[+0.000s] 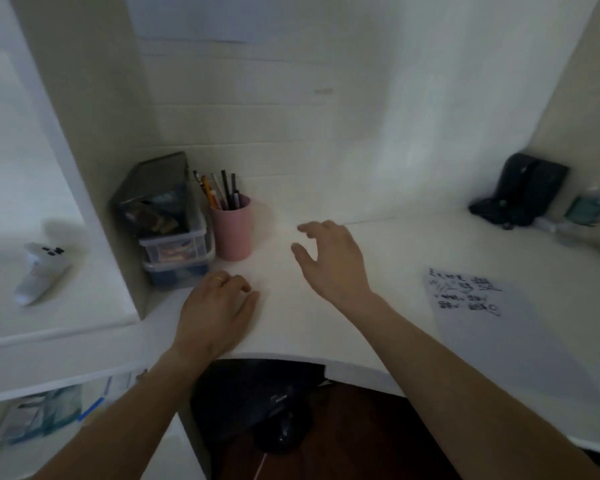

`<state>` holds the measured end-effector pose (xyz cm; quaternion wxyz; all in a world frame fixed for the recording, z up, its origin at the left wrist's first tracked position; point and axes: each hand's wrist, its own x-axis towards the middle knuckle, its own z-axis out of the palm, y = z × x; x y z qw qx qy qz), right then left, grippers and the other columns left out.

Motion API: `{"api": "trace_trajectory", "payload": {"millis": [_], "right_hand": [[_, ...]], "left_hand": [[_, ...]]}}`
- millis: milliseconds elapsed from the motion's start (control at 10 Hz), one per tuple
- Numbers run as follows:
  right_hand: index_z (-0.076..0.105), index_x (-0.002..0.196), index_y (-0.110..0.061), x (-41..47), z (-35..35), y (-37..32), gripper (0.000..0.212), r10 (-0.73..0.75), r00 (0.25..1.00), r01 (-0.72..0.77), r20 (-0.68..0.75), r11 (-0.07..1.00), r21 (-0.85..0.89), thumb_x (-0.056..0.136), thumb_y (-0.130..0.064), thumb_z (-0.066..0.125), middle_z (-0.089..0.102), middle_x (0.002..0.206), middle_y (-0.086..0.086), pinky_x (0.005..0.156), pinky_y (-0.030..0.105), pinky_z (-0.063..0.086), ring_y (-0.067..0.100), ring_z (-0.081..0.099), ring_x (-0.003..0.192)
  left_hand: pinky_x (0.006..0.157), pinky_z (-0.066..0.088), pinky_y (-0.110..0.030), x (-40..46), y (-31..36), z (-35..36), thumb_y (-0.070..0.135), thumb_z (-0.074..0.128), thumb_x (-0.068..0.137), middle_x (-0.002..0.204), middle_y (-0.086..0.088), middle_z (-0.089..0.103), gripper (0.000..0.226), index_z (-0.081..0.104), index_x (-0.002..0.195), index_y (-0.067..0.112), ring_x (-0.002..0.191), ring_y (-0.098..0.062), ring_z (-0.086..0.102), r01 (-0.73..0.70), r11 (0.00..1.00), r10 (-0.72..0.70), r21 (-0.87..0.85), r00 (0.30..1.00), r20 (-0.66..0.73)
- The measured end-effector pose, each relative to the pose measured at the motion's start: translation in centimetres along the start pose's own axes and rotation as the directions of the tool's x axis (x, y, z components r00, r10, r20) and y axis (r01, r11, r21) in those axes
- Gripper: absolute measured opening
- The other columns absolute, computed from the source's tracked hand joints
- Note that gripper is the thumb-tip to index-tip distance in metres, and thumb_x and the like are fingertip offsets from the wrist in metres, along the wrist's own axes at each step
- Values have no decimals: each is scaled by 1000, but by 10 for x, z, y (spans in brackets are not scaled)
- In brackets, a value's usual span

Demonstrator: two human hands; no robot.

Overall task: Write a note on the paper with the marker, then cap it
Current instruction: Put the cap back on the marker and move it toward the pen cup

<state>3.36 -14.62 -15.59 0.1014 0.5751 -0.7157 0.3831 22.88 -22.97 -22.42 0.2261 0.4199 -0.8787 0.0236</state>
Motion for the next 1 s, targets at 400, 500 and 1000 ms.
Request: {"api": "trace_trajectory", "payload": {"millis": [400, 500, 1000], "right_hand": [[75, 115, -19, -185, -169, 157, 34, 437, 888, -455, -143, 789, -414, 91, -42, 68, 70, 119, 11, 92, 45, 50, 36, 59, 109], [74, 116, -18, -190, -176, 167, 39, 478, 869, -482, -126, 764, -429, 94, -47, 59, 67, 119, 11, 94, 44, 47, 35, 57, 110], [72, 110, -19, -172, -198, 133, 24, 370, 856, -441, -361, 887, -138, 95, -35, 64, 67, 113, 5, 86, 40, 51, 27, 62, 101]], "left_hand": [[72, 56, -39, -19, 194, 14, 49, 42, 92, 94, -5, 71, 46, 74, 91, 17, 89, -28, 67, -210, 949, 205, -235, 978, -47], [70, 58, -40, -13, 223, 26, 47, 44, 90, 89, -6, 71, 44, 74, 86, 16, 86, -31, 68, -249, 947, 248, -205, 968, -33], [77, 55, -39, -6, 225, 40, 43, 44, 90, 92, -1, 68, 34, 70, 92, 22, 90, -27, 61, -274, 944, 263, -185, 961, -80]]}}
